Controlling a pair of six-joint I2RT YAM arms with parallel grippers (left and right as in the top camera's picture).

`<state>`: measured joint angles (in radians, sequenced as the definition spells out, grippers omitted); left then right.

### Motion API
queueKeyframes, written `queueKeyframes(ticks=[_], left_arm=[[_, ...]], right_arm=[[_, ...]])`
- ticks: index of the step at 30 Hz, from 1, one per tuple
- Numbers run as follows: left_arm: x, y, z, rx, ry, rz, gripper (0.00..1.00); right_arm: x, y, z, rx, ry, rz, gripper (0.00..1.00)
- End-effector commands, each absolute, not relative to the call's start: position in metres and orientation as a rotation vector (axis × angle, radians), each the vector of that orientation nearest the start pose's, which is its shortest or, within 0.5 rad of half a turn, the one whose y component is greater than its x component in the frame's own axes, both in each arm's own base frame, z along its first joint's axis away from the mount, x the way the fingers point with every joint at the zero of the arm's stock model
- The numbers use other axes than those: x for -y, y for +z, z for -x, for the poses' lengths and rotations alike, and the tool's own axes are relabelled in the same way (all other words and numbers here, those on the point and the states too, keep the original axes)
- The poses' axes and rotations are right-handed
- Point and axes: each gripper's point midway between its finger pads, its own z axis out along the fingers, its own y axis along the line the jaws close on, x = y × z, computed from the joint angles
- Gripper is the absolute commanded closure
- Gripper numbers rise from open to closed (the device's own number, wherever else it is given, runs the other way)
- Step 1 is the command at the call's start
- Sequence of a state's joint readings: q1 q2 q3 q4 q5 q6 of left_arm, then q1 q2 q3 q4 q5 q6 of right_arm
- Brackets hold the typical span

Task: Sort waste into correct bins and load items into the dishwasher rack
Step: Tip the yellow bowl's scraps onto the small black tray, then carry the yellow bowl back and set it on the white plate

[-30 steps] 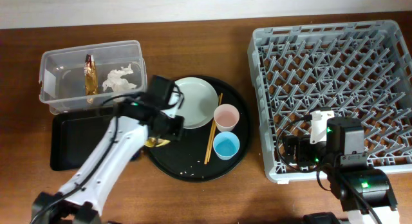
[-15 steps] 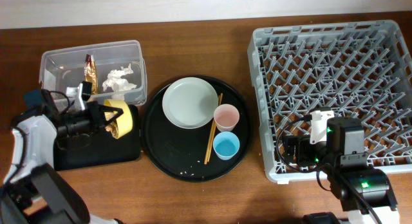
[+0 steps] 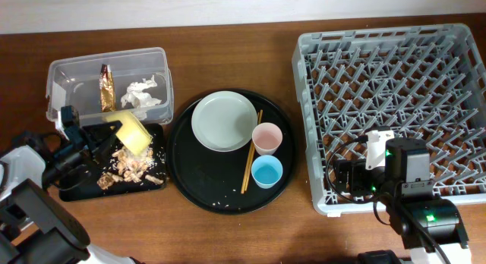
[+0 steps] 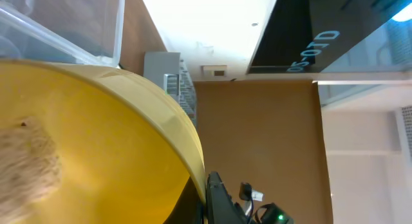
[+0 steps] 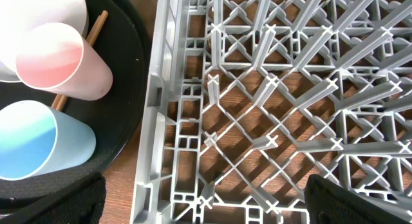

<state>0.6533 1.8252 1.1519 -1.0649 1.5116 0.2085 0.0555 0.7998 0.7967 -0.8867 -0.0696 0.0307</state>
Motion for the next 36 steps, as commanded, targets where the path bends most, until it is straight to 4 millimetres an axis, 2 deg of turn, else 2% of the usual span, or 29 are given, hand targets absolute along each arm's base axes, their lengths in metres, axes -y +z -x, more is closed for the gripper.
queueKeyframes(ticks=[1,2,4,6,10,12,14,17,19,21,22,24,26,28,30,31,32,35,36], left_arm=[[-0.051,0.188,-0.341,-1.835,-1.873,0.703,1.00],[-0.050,0.190,-0.339,-1.828,-1.903,0.748,1.00],[-0.053,0.187,-0.343,-1.838,-1.849,0.674,1.00],[-0.051,0.189,-0.341,-1.828,-1.890,0.728,1.00],[-0.053,0.185,-0.343,-1.855,-1.820,0.644,1.00],[-0.058,0.168,-0.345,-1.950,-1.701,0.593,1.00],[-0.053,0.174,-0.346,-1.917,-1.718,0.538,1.00],[-0.050,0.165,-0.345,-1.982,-1.664,0.509,1.00],[-0.045,0.179,-0.346,-1.896,-1.688,0.417,1.00],[-0.045,0.167,-0.344,-1.978,-1.665,0.470,1.00],[-0.038,0.168,-0.341,-1.987,-1.690,0.473,1.00],[-0.016,0.177,-0.338,-2.011,-1.684,0.354,1.00],[0.012,0.190,-0.333,-2.096,-1.621,0.186,1.00],[0.038,0.195,-0.329,-2.224,-1.500,0.003,1.00],[0.063,0.185,-0.320,-2.386,-1.341,-0.167,1.00],[0.079,0.169,-0.316,-2.515,-1.230,-0.243,1.00],[0.088,0.160,-0.316,-2.574,-1.162,-0.286,1.00],[0.126,0.148,-0.333,-2.575,-0.956,-0.500,1.00],[0.150,0.153,-0.344,-2.485,-0.907,-0.629,1.00]], right_arm=[[-0.024,0.180,-0.237,-2.440,0.129,0.043,0.01],[-0.024,0.180,-0.237,-2.440,0.129,0.043,0.01],[-0.024,0.180,-0.237,-2.440,0.129,0.043,0.01],[-0.024,0.180,-0.237,-2.440,0.129,0.043,0.01],[-0.024,0.180,-0.237,-2.440,0.129,0.043,0.01],[-0.024,0.180,-0.237,-2.440,0.129,0.043,0.01],[-0.024,0.180,-0.237,-2.440,0.129,0.043,0.01],[-0.024,0.179,-0.236,-2.447,0.129,0.043,0.01],[-0.024,0.179,-0.236,-2.448,0.129,0.043,0.01],[-0.024,0.179,-0.236,-2.448,0.129,0.043,0.01],[-0.024,0.179,-0.236,-2.448,0.130,0.043,0.01],[-0.024,0.179,-0.236,-2.448,0.130,0.043,0.01],[-0.024,0.179,-0.236,-2.448,0.130,0.043,0.01],[-0.025,0.179,-0.236,-2.448,0.130,0.043,0.01],[-0.024,0.179,-0.236,-2.447,0.130,0.043,0.01],[-0.024,0.179,-0.236,-2.447,0.130,0.043,0.01],[-0.024,0.179,-0.236,-2.447,0.130,0.043,0.01],[-0.025,0.179,-0.236,-2.447,0.134,0.044,0.01],[-0.025,0.179,-0.236,-2.447,0.134,0.044,0.01]])
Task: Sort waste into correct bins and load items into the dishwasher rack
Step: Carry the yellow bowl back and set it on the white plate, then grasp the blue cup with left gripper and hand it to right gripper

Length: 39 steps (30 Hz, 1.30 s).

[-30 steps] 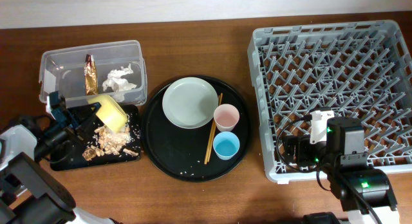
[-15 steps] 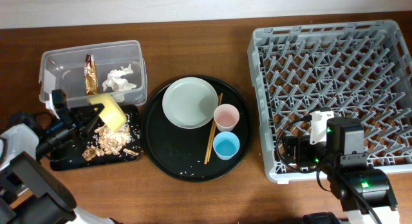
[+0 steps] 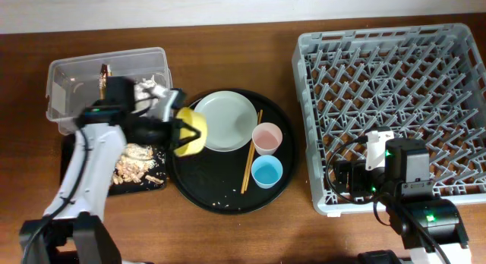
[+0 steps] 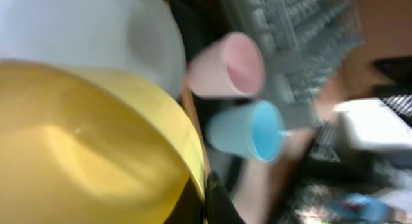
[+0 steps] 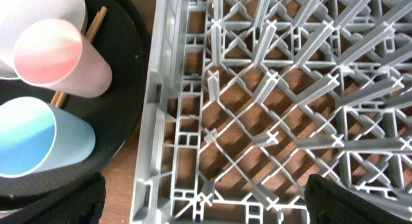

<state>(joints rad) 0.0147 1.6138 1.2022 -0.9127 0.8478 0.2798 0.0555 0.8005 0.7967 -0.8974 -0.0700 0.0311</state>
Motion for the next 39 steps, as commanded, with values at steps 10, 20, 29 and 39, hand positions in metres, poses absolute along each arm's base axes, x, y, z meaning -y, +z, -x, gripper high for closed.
queueKeyframes(ticks=[10,20,29,39], left_arm=[[0.212,0.108,-0.396,-2.358,-0.445,-0.871,1.00],[0.211,0.091,-0.391,-2.441,-0.462,-0.846,0.49],[0.246,0.128,-0.293,-2.532,-0.657,-1.005,0.47],[0.255,0.034,-0.260,-2.799,-0.470,-1.063,0.98]], right_arm=[[-0.025,0.179,-0.236,-2.448,0.134,0.044,0.01],[-0.025,0.179,-0.236,-2.448,0.134,0.044,0.01],[-0.025,0.179,-0.236,-2.448,0.134,0.044,0.01],[-0.026,0.179,-0.236,-2.448,0.138,0.046,0.01]])
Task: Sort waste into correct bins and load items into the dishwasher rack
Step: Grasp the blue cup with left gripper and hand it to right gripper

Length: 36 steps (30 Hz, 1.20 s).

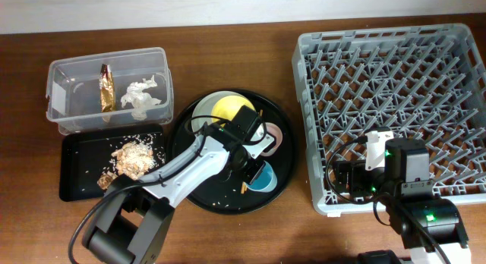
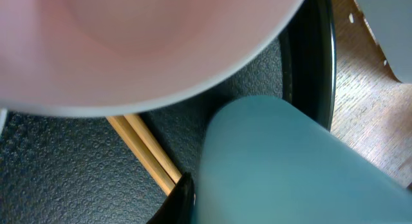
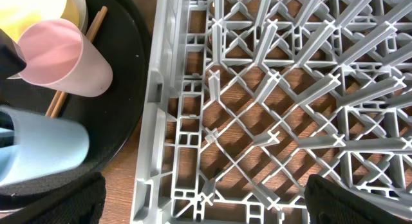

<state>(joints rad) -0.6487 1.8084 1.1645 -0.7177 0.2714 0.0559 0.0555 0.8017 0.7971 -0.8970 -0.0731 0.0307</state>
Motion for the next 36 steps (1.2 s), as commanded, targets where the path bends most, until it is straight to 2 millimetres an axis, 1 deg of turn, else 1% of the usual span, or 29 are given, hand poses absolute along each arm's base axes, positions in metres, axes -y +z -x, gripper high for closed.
queueKeyframes(ticks=[1,2,4,5,6,7,8,9,10,11,12,13,14,15,16,17,19,20,21,23,24,26,28,30,31,33,34,35,36], left_arm=[[0.256,0.042,-0.261,-2.787,-0.477,-1.046,1.00],[0.257,0.056,-0.264,-2.752,-0.487,-1.037,1.00],[0.252,0.097,-0.272,-2.654,-0.510,-0.986,1.00],[0.244,0.126,-0.279,-2.581,-0.523,-0.933,1.00],[0.231,0.149,-0.290,-2.538,-0.530,-0.829,1.00],[0.222,0.160,-0.303,-2.532,-0.567,-0.699,1.00],[0.222,0.176,-0.319,-2.478,-0.770,-0.593,1.00],[0.224,0.187,-0.329,-2.431,-0.944,-0.532,1.00],[0.231,0.195,-0.335,-2.389,-1.161,-0.481,1.00],[0.244,0.196,-0.338,-2.335,-1.437,-0.478,1.00],[0.255,0.198,-0.334,-2.291,-1.638,-0.502,1.00],[0.264,0.199,-0.329,-2.234,-1.784,-0.560,1.00],[0.270,0.196,-0.324,-2.219,-1.870,-0.583,1.00],[0.273,0.193,-0.322,-2.225,-1.893,-0.588,1.00],[0.278,0.193,-0.318,-2.225,-1.904,-0.609,1.00],[0.284,0.194,-0.311,-2.225,-1.922,-0.638,1.00],[0.295,0.194,-0.300,-2.228,-1.938,-0.682,1.00],[0.301,0.193,-0.296,-2.231,-1.942,-0.702,1.00],[0.304,0.191,-0.295,-2.243,-1.922,-0.706,1.00],[0.304,0.190,-0.296,-2.244,-1.912,-0.704,1.00],[0.304,0.190,-0.296,-2.245,-1.910,-0.703,1.00],[0.304,0.191,-0.299,-2.233,-1.900,-0.707,1.00],[0.304,0.191,-0.299,-2.231,-1.899,-0.708,1.00],[0.304,0.191,-0.300,-2.234,-1.894,-0.705,1.00],[0.304,0.188,-0.302,-2.246,-1.865,-0.693,1.00],[0.304,0.184,-0.307,-2.257,-1.824,-0.680,0.98],[0.305,0.185,-0.308,-2.251,-1.822,-0.684,0.98],[0.305,0.186,-0.309,-2.237,-1.819,-0.693,0.83],[0.305,0.187,-0.311,-2.223,-1.810,-0.699,0.78]], right_arm=[[-0.026,0.179,-0.236,-2.448,0.137,0.046,0.01],[-0.025,0.179,-0.236,-2.448,0.136,0.046,0.01],[-0.024,0.179,-0.236,-2.447,0.123,0.041,0.02],[-0.024,0.180,-0.238,-2.439,0.124,0.041,0.01],[-0.024,0.185,-0.243,-2.408,0.126,0.041,0.01],[-0.025,0.190,-0.249,-2.379,0.152,-0.016,0.02],[-0.037,0.196,-0.255,-2.351,0.271,-0.059,0.01],[-0.066,0.201,-0.257,-2.335,0.470,0.026,0.02],[-0.092,0.200,-0.255,-2.345,0.666,0.102,0.02],[-0.117,0.191,-0.253,-2.388,0.889,0.160,0.01],[-0.133,0.187,-0.254,-2.387,1.027,0.234,0.02],[-0.147,0.186,-0.257,-2.356,1.171,0.300,0.02],[-0.159,0.187,-0.265,-2.303,1.310,0.347,0.02],[-0.170,0.195,-0.272,-2.199,1.457,0.425,0.02],[-0.178,0.206,-0.278,-2.073,1.567,0.519,0.02],[-0.181,0.208,-0.283,-2.017,1.593,0.562,0.02],[-0.183,0.217,-0.283,-1.941,1.616,0.626,0.01],[-0.183,0.220,-0.285,-1.943,1.629,0.609,0.01],[-0.184,0.224,-0.282,-1.927,1.660,0.621,0.03],[-0.184,0.226,-0.280,-1.916,1.679,0.631,0.14],[-0.184,0.226,-0.280,-1.916,1.679,0.631,0.15],[-0.184,0.226,-0.280,-1.917,1.679,0.631,0.20],[-0.184,0.226,-0.280,-1.917,1.678,0.631,0.28],[-0.184,0.225,-0.280,-1.918,1.674,0.629,0.32],[-0.184,0.225,-0.280,-1.919,1.674,0.629,0.36],[-0.184,0.225,-0.280,-1.918,1.674,0.629,0.41],[-0.184,0.225,-0.280,-1.919,1.673,0.629,0.41],[-0.184,0.225,-0.280,-1.919,1.673,0.629,0.44],[-0.184,0.224,-0.282,-1.926,1.661,0.622,0.47]])
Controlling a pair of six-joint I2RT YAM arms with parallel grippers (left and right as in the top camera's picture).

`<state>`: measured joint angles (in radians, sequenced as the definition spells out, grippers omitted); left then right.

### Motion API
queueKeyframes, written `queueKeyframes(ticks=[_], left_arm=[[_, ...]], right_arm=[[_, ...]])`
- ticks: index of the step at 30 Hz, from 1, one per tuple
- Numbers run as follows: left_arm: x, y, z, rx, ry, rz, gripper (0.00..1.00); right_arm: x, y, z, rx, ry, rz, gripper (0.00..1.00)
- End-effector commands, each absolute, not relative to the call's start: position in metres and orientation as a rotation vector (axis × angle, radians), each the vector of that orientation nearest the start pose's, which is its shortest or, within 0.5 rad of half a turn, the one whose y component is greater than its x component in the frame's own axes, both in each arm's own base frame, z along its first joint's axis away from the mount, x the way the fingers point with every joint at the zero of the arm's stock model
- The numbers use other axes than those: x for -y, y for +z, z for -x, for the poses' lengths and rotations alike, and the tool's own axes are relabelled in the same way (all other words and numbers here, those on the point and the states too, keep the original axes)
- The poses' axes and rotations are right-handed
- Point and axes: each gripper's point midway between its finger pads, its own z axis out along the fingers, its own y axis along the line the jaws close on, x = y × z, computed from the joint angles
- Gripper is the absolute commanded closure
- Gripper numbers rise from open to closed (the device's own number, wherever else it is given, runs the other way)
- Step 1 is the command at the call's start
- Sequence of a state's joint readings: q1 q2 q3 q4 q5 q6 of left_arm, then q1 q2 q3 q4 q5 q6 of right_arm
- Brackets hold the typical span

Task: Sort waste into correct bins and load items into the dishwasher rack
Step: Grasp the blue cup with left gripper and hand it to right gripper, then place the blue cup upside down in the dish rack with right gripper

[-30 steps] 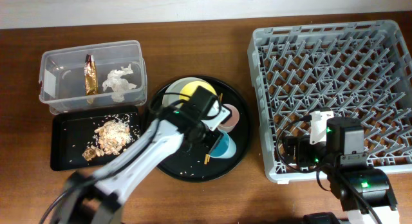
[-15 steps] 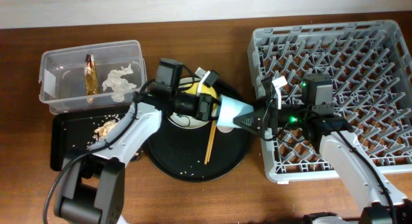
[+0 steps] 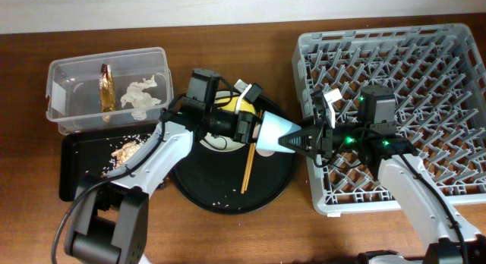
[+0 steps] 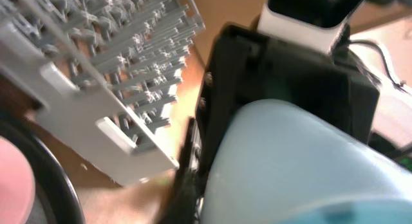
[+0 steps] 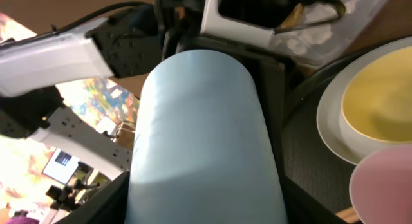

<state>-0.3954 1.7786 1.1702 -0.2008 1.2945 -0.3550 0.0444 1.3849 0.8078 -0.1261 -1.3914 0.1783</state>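
A light blue cup (image 3: 275,135) hangs on its side above the right rim of the round black tray (image 3: 220,199). My left gripper (image 3: 247,127) is shut on its open end. My right gripper (image 3: 298,141) has come in from the rack side, and its fingers press both sides of the blue cup (image 5: 206,134). On the tray a yellow bowl (image 3: 228,106) sits in the white plate (image 5: 328,121), with chopsticks (image 3: 247,164) beside it. The pink cup (image 5: 386,185) shows only in the right wrist view. The grey dishwasher rack (image 3: 402,59) stands at the right.
A clear bin (image 3: 72,74) holding a wrapper and crumpled tissue stands at the back left. In front of it a flat black tray (image 3: 76,180) carries food scraps. Crumbs lie on the round tray.
The left gripper was down at the blue cup on the tray; now the cup is lifted and lies sideways. The right arm has left the rack's front corner and closed on the cup's other end.
First the left gripper held the yellow bowl tipped over the scrap tray. Then it held the bowl over the round tray beside the plate. Later the bowl sat in the plate and the gripper was at the blue cup. Now both grippers hold that cup.
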Motion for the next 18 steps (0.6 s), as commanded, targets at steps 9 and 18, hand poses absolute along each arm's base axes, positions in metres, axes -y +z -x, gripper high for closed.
queueKeyframes(ticks=[9,18], left_arm=[[0.180,0.154,-0.395,-2.387,-1.084,-0.320,0.55],[0.089,0.175,-0.352,-2.551,-0.523,-0.198,0.54]], right_arm=[[-0.153,0.181,-0.338,-2.155,1.135,0.366,0.60],[-0.012,0.246,-0.321,-2.534,0.018,-0.024,0.96]])
